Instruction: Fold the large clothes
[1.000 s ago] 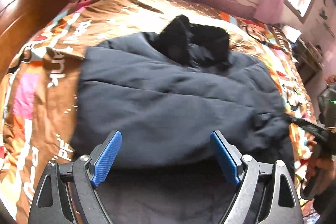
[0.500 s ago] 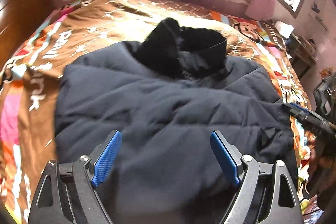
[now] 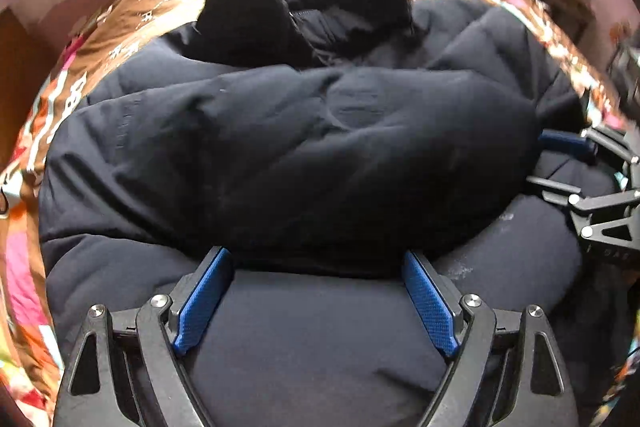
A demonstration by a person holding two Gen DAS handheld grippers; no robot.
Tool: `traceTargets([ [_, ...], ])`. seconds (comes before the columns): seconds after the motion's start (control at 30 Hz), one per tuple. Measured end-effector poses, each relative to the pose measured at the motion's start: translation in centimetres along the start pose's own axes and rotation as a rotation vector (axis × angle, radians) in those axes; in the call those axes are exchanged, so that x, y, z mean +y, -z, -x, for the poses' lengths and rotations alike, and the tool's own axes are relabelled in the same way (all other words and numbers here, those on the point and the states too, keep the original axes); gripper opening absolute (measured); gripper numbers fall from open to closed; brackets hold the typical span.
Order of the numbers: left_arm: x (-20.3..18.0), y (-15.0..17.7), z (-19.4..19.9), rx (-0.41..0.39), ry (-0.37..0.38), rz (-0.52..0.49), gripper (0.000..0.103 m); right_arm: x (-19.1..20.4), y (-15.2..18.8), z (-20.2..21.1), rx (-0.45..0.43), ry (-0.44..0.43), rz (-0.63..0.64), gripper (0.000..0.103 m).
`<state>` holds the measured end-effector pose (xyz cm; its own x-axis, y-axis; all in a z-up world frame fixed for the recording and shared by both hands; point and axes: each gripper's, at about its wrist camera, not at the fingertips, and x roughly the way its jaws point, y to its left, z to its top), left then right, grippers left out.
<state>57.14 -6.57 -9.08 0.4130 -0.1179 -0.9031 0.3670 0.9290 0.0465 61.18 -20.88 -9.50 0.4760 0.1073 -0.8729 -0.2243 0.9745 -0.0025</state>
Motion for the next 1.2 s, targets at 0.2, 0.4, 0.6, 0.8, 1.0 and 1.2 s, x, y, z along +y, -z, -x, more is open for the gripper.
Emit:
traceTargets([
  [0.2,1.1,-0.5,0.4,-0.025,0.042,0.042,0.088,-0.9,-0.5,0.4,-0.019,-0.057,-0.016,0.056],
  [0.4,5.4,-2.4,3.0,-0.122,0.087,0.192,0.088,-4.2,-2.3,2.0,-0.033,-0.173,-0.094,0.056],
  [0.6,8.8,-8.6,3.3,-0.203,0.072,0.245,0.088,-7.3,-8.1,1.0,-0.052,-0.193,-0.153,0.056],
  [0.8,9.4,-17.3,1.1,-0.25,0.015,0.213,0.088,-8.5,-17.1,-2.4,-0.076,-0.159,-0.15,0.056],
  [1.0,10.1,-22.9,-3.0,-0.148,0.074,0.269,0.057,-8.0,-24.1,-5.8,-0.04,-0.212,-0.185,0.046],
  [1.2,9.4,-24.1,-3.9,-0.119,0.122,0.26,0.022,-4.7,-26.2,-9.1,0.1,-0.195,-0.072,0.033],
])
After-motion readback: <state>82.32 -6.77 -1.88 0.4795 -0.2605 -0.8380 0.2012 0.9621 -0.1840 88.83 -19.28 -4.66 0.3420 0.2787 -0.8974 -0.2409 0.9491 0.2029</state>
